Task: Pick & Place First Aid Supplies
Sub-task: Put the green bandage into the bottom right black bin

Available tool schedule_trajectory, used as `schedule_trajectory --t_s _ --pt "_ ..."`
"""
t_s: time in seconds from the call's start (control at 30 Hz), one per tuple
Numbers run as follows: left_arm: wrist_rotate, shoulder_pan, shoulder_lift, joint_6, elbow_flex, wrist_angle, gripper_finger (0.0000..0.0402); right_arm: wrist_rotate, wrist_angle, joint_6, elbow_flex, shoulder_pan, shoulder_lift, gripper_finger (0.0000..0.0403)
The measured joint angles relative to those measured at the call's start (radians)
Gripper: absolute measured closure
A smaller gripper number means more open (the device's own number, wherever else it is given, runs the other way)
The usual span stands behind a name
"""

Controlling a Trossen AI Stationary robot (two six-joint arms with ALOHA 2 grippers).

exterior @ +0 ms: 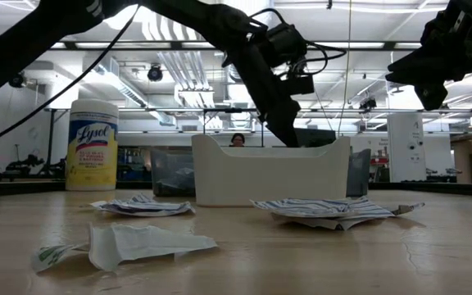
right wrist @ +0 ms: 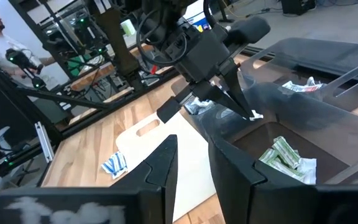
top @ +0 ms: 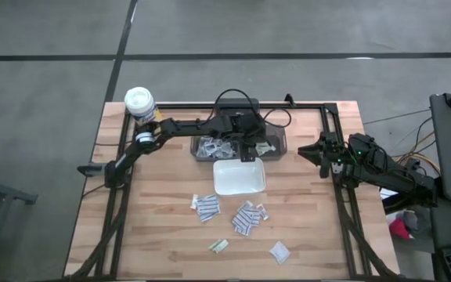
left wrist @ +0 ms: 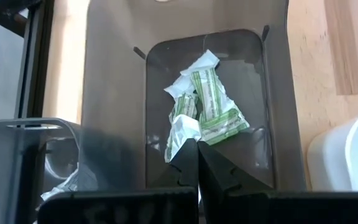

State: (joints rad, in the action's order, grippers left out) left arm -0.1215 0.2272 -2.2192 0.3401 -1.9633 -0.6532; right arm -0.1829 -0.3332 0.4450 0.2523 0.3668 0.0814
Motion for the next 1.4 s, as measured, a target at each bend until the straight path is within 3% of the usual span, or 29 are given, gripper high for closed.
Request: schedule_trajectory --t_s 0.47,0.77,1.17,1.4 --pt "0.050 0.001 0.000 -0.013 0.004 0.007 0.0401 0.000 0.000 0.000 0.000 0.000 0.000 0.0334" --pt "0.089 0.002 0.000 -0.035 0.005 0.006 0.0400 0.000 0.000 0.000 0.000 0.000 0.000 0.0324" --pt "0.055 0.002 0.012 -0.062 -0.001 -0.015 0.0310 0.000 0.001 0.000 0.000 0.000 0.000 0.0315" --pt "0.043 -0.010 0.106 -0.130 -0.100 -0.251 0.0302 0.000 0.002 0.000 0.000 0.000 0.000 0.0328"
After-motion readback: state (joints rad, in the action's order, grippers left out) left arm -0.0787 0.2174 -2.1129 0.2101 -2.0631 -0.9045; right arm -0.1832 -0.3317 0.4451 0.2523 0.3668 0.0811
